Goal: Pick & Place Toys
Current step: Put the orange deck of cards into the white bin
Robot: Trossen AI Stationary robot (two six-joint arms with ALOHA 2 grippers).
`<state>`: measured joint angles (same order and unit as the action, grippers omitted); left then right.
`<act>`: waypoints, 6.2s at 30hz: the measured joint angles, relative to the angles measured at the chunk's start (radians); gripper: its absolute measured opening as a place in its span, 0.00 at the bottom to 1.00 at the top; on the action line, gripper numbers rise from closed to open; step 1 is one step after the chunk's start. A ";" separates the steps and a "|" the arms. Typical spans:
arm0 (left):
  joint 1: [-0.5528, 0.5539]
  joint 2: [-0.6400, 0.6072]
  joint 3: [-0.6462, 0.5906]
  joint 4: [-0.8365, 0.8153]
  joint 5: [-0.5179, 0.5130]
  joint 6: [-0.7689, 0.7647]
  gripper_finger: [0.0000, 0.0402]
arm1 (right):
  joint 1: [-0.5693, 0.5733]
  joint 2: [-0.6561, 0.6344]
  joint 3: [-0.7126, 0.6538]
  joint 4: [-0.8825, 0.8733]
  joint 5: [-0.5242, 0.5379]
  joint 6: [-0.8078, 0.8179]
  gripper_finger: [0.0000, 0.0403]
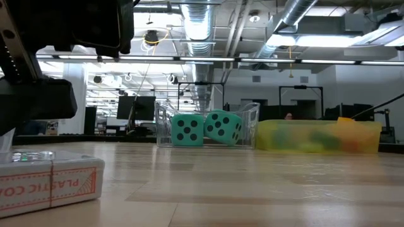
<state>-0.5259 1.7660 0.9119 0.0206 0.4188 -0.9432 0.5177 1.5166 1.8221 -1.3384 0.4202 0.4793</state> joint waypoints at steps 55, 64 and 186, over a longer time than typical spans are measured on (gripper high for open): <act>-0.007 0.008 0.000 0.054 0.015 0.002 0.98 | 0.000 0.000 0.000 0.000 0.000 0.009 0.71; -0.012 0.008 0.000 0.031 -0.010 -0.005 0.96 | 0.000 0.000 0.000 0.000 0.000 0.018 0.71; -0.119 0.086 0.431 -0.747 -0.577 0.092 0.74 | -0.103 0.000 -0.091 0.178 -0.003 -0.166 0.71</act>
<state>-0.6451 1.8523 1.3425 -0.7264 -0.1583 -0.8516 0.4150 1.5162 1.7313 -1.1603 0.4168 0.3129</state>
